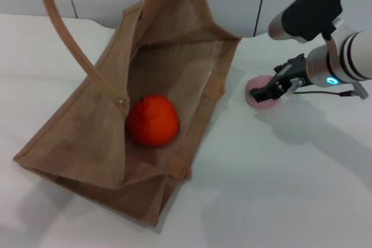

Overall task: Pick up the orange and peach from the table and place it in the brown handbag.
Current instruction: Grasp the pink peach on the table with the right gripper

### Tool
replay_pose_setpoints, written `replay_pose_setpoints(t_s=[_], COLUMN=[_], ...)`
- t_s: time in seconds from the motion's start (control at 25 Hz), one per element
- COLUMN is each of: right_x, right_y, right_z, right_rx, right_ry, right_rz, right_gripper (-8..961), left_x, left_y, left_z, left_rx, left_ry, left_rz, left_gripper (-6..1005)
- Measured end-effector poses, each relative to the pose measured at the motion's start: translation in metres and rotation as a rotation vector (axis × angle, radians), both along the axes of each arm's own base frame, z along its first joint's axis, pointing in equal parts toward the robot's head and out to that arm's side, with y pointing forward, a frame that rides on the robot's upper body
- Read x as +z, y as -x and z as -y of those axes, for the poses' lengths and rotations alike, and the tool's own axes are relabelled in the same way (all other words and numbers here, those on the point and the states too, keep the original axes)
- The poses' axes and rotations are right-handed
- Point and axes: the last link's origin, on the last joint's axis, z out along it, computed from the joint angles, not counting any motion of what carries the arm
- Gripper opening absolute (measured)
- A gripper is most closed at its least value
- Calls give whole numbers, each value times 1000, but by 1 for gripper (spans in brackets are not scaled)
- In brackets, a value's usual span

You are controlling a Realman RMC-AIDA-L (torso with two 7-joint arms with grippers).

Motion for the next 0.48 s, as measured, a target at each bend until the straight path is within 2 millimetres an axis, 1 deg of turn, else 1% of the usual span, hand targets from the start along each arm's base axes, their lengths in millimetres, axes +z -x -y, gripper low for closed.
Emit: replay_pose_setpoints(t_s=[0.24,0.48], right_x=[-3,-9], right_y=[-6,-7], right_z=[-2,0], right_rx=[-26,-30], right_ry=[0,43], right_rz=[-1,2], right_gripper=[816,814], left_x=[0,-1], left_y=[0,-2], left_z=[0,-1], left_rx=[0,-3], left_ry=[1,10], left_rz=[0,0], left_gripper=[94,94])
